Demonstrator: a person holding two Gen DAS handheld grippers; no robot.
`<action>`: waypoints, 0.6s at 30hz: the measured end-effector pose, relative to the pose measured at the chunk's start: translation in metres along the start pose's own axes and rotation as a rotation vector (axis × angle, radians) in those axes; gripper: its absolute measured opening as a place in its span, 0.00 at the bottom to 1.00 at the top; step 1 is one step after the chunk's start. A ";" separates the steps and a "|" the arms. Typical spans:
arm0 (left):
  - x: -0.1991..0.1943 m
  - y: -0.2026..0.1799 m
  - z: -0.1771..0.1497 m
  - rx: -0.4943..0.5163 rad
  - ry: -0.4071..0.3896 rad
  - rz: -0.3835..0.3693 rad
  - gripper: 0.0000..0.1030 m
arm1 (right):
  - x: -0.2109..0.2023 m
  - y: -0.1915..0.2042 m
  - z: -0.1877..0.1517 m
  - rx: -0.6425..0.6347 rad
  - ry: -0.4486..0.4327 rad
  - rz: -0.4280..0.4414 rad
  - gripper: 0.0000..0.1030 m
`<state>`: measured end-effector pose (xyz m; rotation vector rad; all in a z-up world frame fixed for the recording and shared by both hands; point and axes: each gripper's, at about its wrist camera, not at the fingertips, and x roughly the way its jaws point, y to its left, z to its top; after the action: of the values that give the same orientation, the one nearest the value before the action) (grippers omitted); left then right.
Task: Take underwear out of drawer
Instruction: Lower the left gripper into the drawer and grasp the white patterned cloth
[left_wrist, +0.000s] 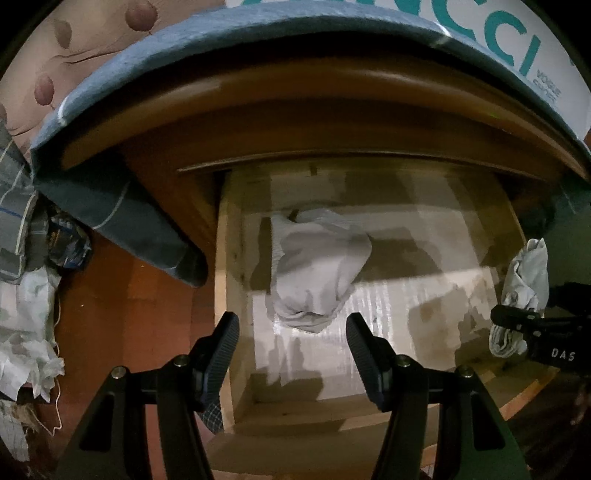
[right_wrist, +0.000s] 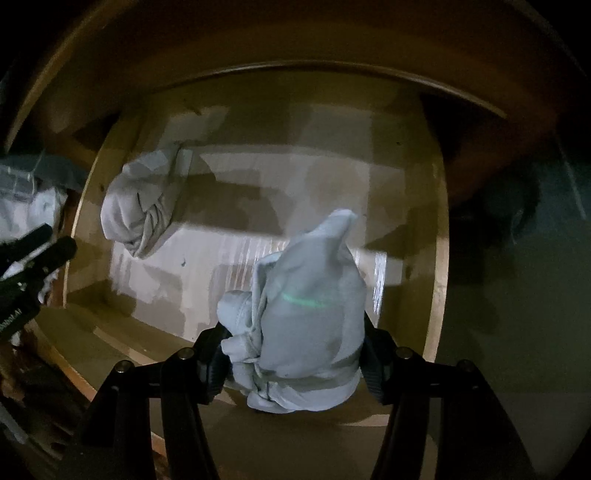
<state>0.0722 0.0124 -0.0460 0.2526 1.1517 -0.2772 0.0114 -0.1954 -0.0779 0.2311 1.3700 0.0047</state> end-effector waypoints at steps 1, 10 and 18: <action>0.001 -0.002 0.000 0.007 -0.001 0.003 0.60 | -0.001 -0.003 -0.002 0.011 -0.001 0.009 0.54; 0.016 -0.015 0.010 0.076 0.036 -0.021 0.60 | 0.010 -0.019 0.003 0.079 0.020 0.045 0.54; 0.031 -0.031 0.021 0.120 0.080 -0.037 0.60 | 0.010 -0.016 0.003 0.082 0.031 0.056 0.54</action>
<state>0.0911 -0.0259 -0.0680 0.3510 1.2215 -0.3725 0.0147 -0.2103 -0.0901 0.3393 1.3954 -0.0011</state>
